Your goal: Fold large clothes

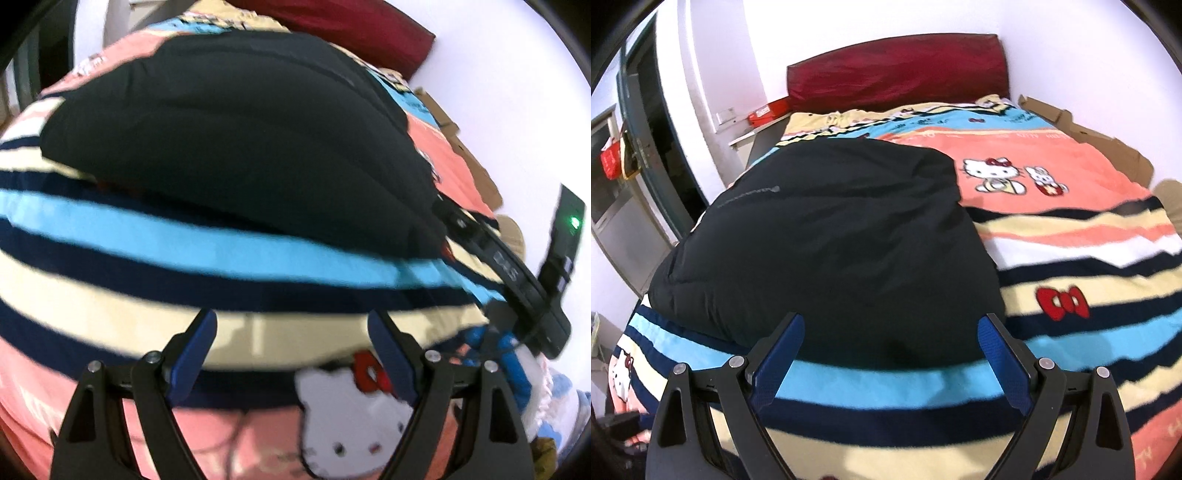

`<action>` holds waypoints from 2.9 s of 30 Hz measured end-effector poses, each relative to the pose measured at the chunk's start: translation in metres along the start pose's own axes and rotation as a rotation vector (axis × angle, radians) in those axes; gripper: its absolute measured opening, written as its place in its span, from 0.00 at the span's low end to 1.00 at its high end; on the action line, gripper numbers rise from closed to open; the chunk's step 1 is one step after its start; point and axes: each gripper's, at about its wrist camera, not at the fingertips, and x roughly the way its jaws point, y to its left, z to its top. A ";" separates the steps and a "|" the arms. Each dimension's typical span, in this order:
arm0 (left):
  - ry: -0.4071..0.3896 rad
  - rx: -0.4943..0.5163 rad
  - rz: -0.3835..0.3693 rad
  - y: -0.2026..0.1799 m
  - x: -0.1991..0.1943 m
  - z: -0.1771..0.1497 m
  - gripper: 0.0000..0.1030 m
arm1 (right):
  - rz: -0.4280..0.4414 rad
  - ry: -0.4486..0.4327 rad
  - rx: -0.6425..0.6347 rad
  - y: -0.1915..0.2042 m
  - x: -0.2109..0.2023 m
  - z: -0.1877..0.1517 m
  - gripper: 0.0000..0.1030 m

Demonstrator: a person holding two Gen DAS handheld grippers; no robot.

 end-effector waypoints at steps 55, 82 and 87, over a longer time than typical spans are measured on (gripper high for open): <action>-0.426 0.371 0.323 0.078 0.049 0.159 0.81 | 0.074 0.068 -0.085 0.003 0.090 0.050 0.97; -0.156 0.120 -0.029 0.205 0.048 0.221 0.82 | 0.175 0.221 0.245 -0.103 0.124 0.069 1.00; -0.041 0.041 -0.201 0.238 0.082 0.226 0.94 | 0.334 0.379 0.347 -0.114 0.174 0.055 1.00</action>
